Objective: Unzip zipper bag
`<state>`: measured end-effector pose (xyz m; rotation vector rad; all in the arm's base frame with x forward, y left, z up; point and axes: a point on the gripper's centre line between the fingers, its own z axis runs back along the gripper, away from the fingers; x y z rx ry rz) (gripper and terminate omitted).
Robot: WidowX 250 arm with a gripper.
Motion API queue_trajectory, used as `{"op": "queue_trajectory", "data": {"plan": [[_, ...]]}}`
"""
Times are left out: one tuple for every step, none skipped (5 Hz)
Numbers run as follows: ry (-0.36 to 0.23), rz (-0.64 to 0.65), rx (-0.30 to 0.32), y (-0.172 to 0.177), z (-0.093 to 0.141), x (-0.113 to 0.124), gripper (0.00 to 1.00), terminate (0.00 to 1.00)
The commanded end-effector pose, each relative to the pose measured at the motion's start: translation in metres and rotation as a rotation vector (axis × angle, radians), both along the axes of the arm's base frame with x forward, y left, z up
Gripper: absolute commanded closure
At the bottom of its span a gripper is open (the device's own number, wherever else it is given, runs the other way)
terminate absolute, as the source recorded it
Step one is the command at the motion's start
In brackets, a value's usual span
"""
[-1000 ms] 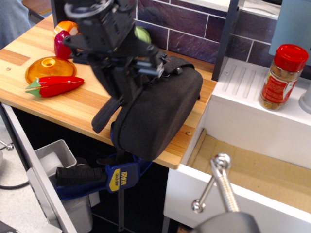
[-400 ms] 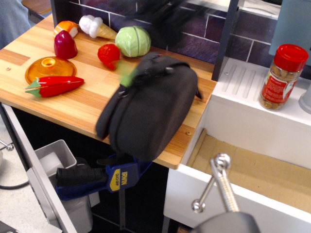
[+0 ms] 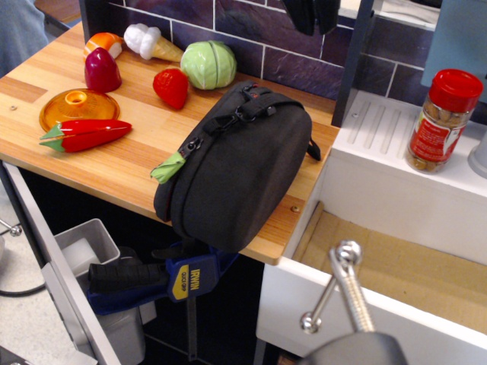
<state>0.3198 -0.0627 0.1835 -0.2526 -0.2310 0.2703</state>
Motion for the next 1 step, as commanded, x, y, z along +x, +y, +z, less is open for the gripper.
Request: {"op": "queue_trajectory", "data": {"plan": [[0.033,-0.058,0.102,0.0077,-0.0033,-0.0104,0.00,1.00]]}}
